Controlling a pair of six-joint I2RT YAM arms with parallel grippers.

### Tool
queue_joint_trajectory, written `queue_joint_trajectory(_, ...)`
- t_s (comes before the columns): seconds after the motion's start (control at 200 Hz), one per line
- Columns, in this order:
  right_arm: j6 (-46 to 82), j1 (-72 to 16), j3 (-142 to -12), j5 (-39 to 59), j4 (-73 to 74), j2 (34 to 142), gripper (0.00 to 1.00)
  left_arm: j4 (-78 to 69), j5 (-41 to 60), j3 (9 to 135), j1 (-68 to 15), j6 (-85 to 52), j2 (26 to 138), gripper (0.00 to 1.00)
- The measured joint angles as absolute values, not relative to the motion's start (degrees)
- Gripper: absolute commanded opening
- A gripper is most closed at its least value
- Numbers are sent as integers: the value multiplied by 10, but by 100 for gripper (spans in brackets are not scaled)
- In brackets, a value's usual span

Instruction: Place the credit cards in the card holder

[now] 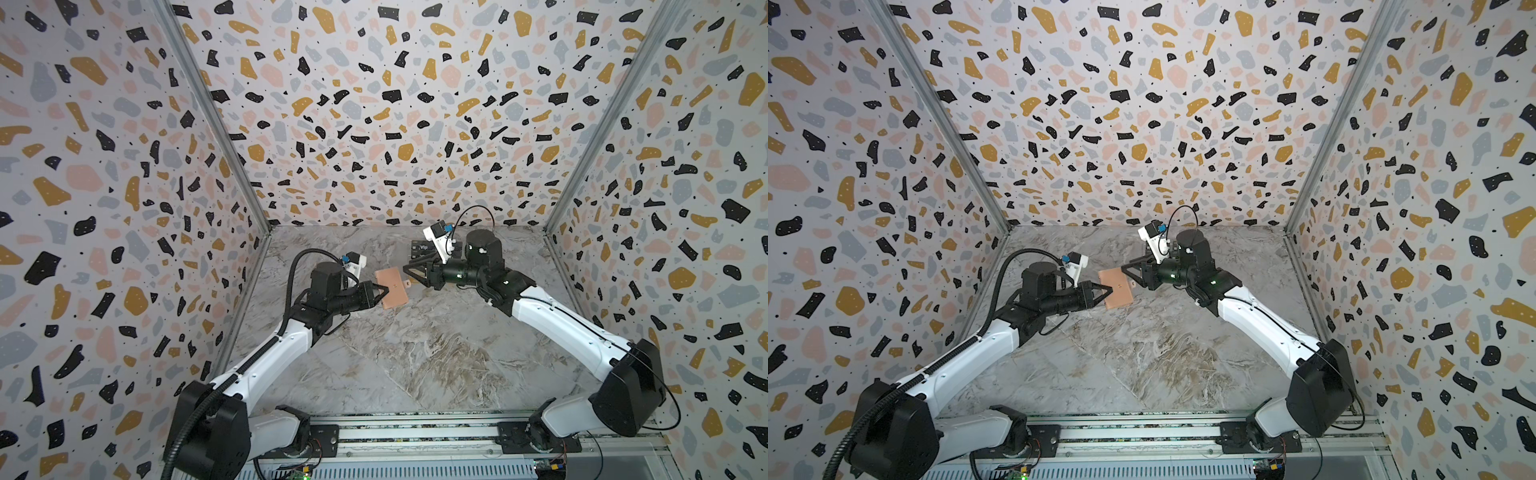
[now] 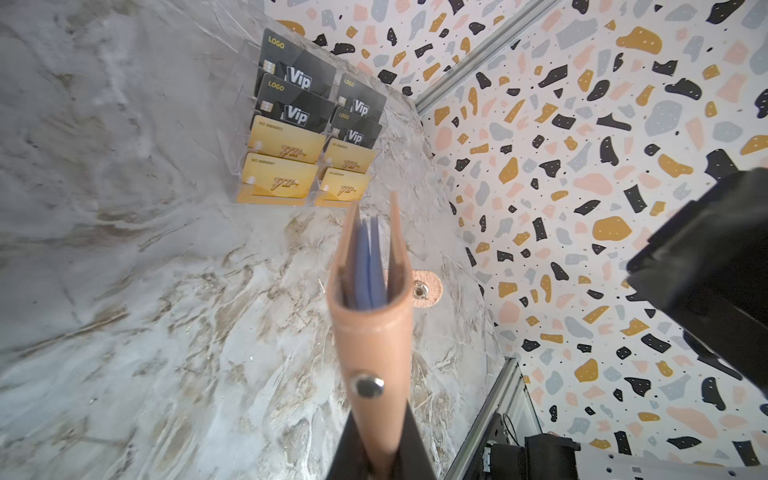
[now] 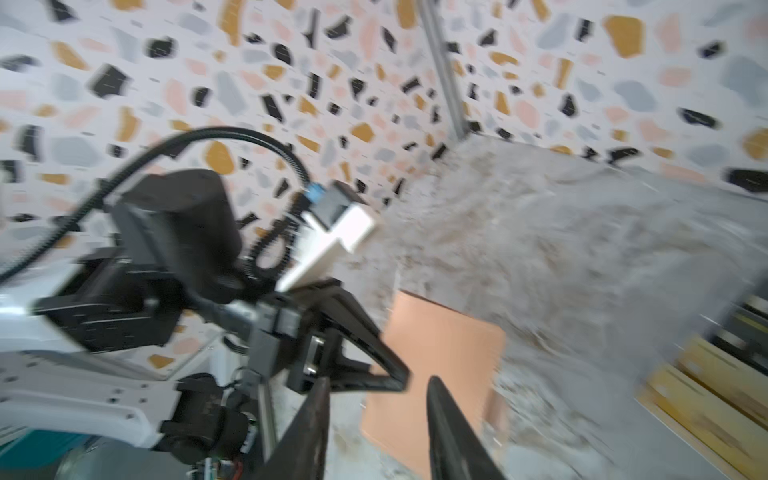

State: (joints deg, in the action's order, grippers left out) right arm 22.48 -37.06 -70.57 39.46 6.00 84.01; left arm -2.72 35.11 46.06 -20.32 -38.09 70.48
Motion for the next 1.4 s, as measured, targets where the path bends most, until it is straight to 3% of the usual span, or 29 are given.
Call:
queue_joint_trajectory(0.16,279,-375,-689,506,149,885,30,-54,390,470,-203,-391,703,0)
queue_joint_trajectory(0.365,327,-290,-627,592,209,883,30,-84,428,470,-203,-409,681,0)
queue_joint_trajectory(0.716,301,-242,-613,654,182,874,31,-142,465,458,-203,-427,620,0)
queue_joint_trajectory(0.946,299,-240,-614,697,189,875,40,-162,490,449,-203,-429,616,0)
queue_joint_trajectory(1.402,354,-237,-613,754,296,890,41,-246,531,425,-209,-472,626,0)
